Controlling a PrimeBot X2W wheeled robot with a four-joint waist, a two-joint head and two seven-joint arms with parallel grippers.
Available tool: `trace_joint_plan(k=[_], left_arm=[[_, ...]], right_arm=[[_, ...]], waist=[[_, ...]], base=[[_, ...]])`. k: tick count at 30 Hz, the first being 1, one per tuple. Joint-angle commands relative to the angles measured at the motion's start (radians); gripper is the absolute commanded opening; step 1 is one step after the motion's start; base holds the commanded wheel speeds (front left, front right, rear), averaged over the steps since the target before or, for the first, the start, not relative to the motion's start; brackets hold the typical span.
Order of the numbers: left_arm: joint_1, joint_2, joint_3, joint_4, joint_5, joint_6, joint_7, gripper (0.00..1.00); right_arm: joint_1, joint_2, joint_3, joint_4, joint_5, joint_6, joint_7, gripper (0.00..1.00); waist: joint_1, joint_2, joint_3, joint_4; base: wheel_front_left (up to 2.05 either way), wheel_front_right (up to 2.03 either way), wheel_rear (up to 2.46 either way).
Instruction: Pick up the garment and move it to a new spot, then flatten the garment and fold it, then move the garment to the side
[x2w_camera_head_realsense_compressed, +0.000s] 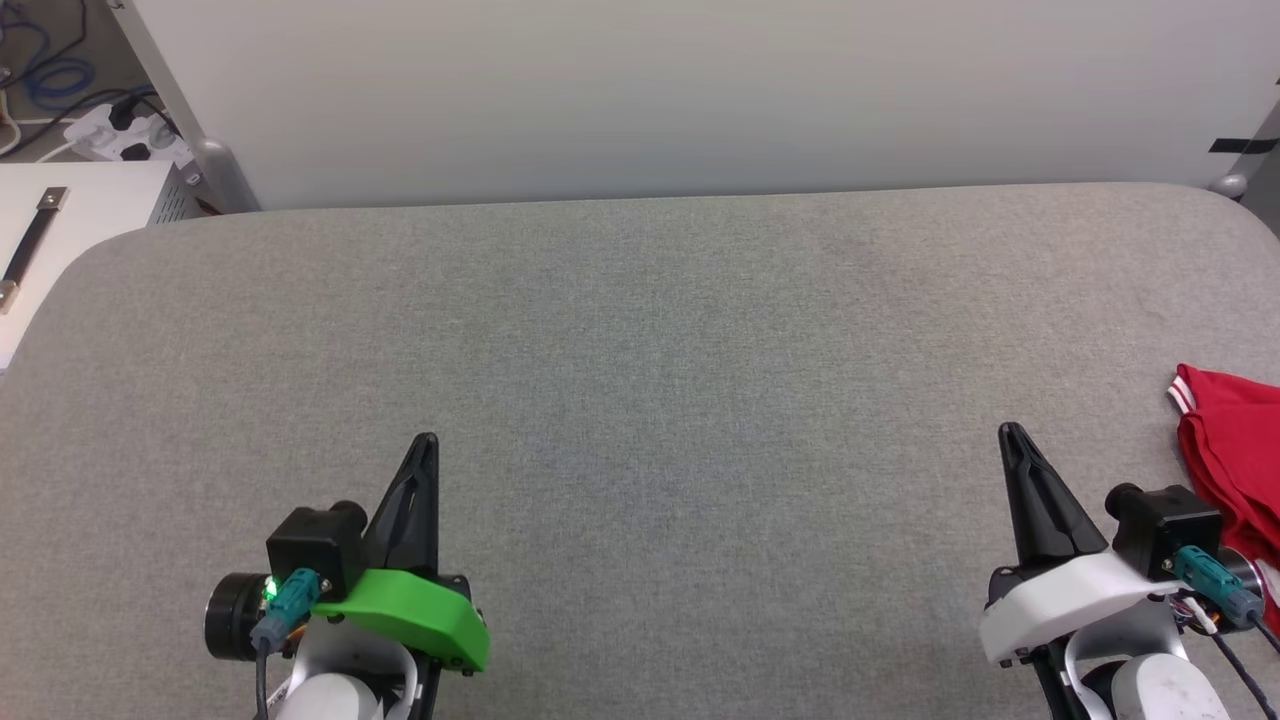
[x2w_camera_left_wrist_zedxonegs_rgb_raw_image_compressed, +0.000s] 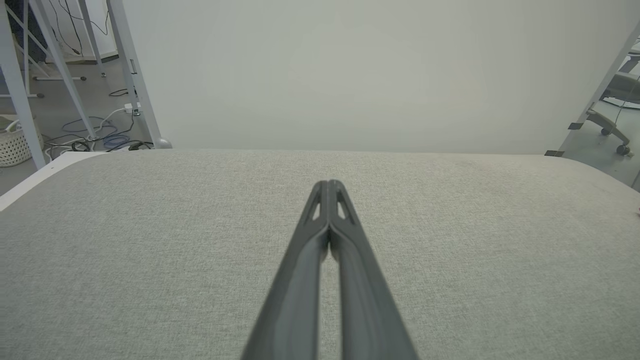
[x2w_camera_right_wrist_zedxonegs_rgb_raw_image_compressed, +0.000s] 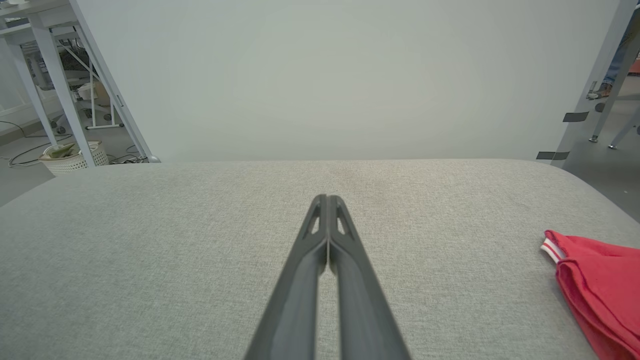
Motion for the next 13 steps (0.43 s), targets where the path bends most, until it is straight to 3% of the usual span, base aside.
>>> trace_joint_plan(k=[1,13], left_arm=[[0.018,-0.005,0.005,-0.005,0.012,0.008,0.006,0.00],[0.022,-0.007,0.016,-0.020,0.041,0.020,0.030,0.00]], right_arm=[[0.010,0.004,-0.003,-0.008,-0.012,0.000,0.006,0.00],[0.016,0.010,-0.008,-0.018,-0.039,0.000,0.025,0.00]], waist=[[0.0000,0.0000,-0.001,0.000],[0.0000,0.0000,-0.007,0.003]], base=[[0.00,0.00,0.00],[0.00,0.00,0.00]])
